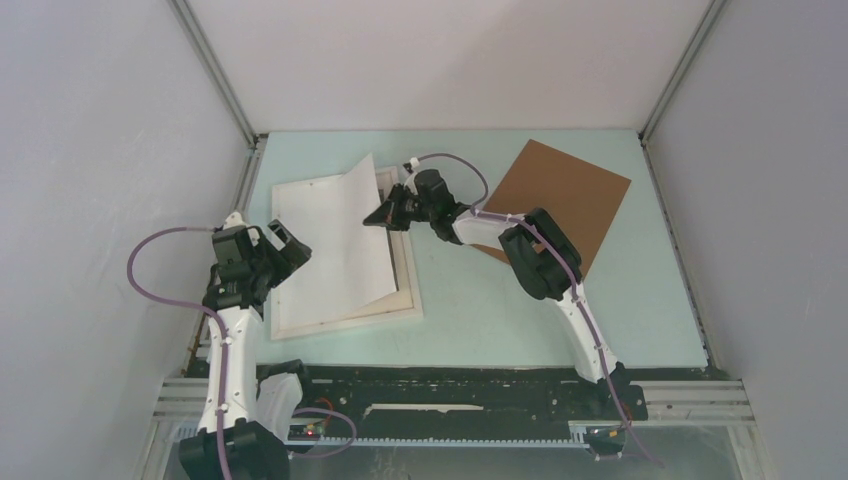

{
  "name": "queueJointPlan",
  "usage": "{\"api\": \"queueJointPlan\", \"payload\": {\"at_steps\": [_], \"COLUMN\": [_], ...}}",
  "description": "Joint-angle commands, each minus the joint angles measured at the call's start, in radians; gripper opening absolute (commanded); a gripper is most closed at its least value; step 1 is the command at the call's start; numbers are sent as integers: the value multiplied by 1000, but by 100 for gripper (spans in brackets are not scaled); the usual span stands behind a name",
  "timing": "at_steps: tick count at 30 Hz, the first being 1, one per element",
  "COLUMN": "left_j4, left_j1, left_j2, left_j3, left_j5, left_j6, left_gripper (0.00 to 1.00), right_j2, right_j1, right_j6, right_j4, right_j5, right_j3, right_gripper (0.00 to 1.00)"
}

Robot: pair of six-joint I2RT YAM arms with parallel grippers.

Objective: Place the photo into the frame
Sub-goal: Turn over the photo from the photo frame.

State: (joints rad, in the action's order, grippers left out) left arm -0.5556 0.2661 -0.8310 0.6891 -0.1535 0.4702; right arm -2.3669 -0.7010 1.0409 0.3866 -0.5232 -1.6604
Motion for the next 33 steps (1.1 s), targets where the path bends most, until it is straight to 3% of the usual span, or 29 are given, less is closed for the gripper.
{"api": "queueJointPlan", "payload": {"at_steps": [1, 6, 10, 14, 19, 27, 30, 33], "left_j4": [24, 20, 30, 33, 21, 13, 14, 28], "left_j1": [12, 14, 15, 15, 18, 18, 23, 58], "left_j2": [15, 24, 28, 38, 68, 75, 41, -21], "left_j3": [26, 26, 19, 15, 18, 42, 69, 90], "left_j5": [-20, -23, -34, -47, -51, -46, -27, 23], "left_j6": [-6, -7, -2, 11, 12, 24, 30, 52], "left_gripper": [100, 100, 100, 100, 100, 100, 100, 100], "right_j2": [-7, 15, -2, -43, -35, 0, 53, 120], "right_j1": [-21, -18, -27, -34, -37, -28, -6, 32], "right_j6": [-49, -130, -247, -331, -435, -570, -611, -620], "right_j4": [-34, -239, -606, -839, -999, -1179, -1187, -1129], "right_j5": [20, 39, 119, 184, 271, 404, 389, 277], "right_j3": [-55, -128, -307, -459, -540, -613, -546, -420], "right_gripper": [4, 32, 52, 61, 78, 88, 89, 88]}}
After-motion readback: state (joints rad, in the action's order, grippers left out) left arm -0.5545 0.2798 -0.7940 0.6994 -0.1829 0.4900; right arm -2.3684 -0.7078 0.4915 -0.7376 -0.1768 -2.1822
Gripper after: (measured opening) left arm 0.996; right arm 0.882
